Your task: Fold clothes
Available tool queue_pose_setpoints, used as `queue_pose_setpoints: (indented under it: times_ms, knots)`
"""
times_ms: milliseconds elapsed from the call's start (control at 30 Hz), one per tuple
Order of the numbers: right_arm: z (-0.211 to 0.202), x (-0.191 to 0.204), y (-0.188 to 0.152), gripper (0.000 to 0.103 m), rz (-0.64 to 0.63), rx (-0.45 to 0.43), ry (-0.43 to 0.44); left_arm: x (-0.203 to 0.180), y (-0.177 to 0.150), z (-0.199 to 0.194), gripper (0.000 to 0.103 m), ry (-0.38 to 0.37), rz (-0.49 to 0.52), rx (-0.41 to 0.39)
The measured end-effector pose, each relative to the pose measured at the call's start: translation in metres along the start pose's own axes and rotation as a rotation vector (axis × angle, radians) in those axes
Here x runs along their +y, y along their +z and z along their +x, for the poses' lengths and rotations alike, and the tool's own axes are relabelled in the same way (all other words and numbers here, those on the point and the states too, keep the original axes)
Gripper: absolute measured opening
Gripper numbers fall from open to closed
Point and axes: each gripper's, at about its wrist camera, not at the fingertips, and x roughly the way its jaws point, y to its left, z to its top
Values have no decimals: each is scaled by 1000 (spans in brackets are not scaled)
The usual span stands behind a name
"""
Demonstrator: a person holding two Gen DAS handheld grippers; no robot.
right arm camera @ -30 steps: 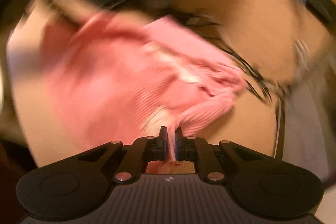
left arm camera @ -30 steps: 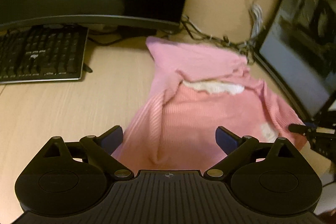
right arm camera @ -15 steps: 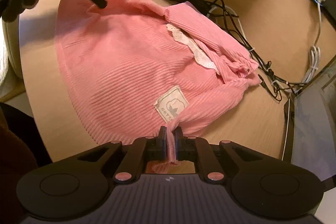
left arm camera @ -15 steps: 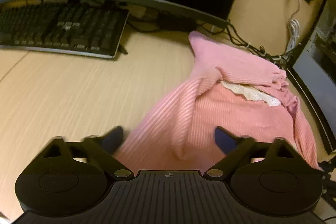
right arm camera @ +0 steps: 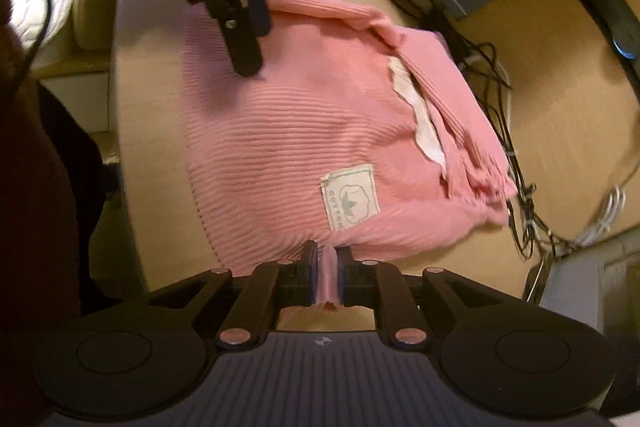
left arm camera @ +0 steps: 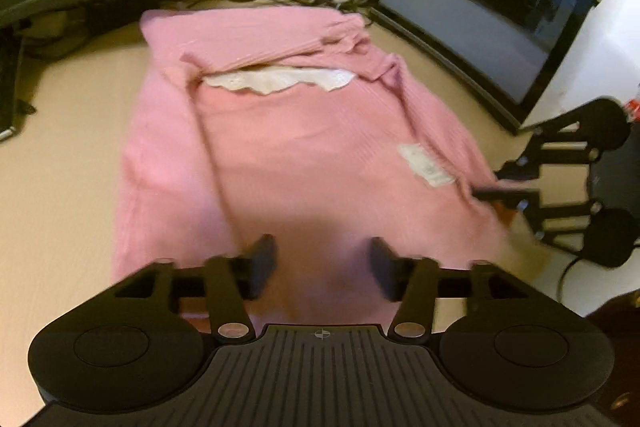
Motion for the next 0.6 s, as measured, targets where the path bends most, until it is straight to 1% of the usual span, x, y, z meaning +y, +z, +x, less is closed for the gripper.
queue_pose_setpoints:
  times_ms: [33,100,167,233,267,300,333,400,467,500,533,567,600]
  knots:
    - [1,1,1,11,-9,-1,0,1,0,0,76,-14,-13,-2]
    - [2,3,4,11,-34,-6,-3,1,0,0,81,-18,-20,-1]
    - [2,6,7,14,-67,-13,-2,0,0,0,82,-23,-28,0]
    - [-2,9,10,19,-92,-22,11,0,0,0,84,-27,-36,1]
    - [-3,9,12,21,-91,-27,24,0,1,0,88,-29,-40,1]
    - [-4,5,12,28,-70,-30,48,0,1,0,91,-31,-44,2]
    - [-5,1,12,30,-45,-31,73,0,1,0,92,-34,-48,2]
    - [-3,-8,9,30,20,-27,108,0,1,0,94,-38,-55,3]
    - [-3,-11,6,30,57,-28,107,0,1,-1,94,-42,-63,4]
    - [-2,-10,5,29,67,-30,98,0,0,-1,94,-43,-66,4]
    - [-3,-9,4,27,73,-30,83,1,-1,-2,94,-44,-70,5]
    - [-2,-9,3,21,81,-30,62,2,-1,-3,94,-45,-73,5]
    - [0,-11,0,9,86,-19,39,2,-2,-3,94,-45,-76,6]
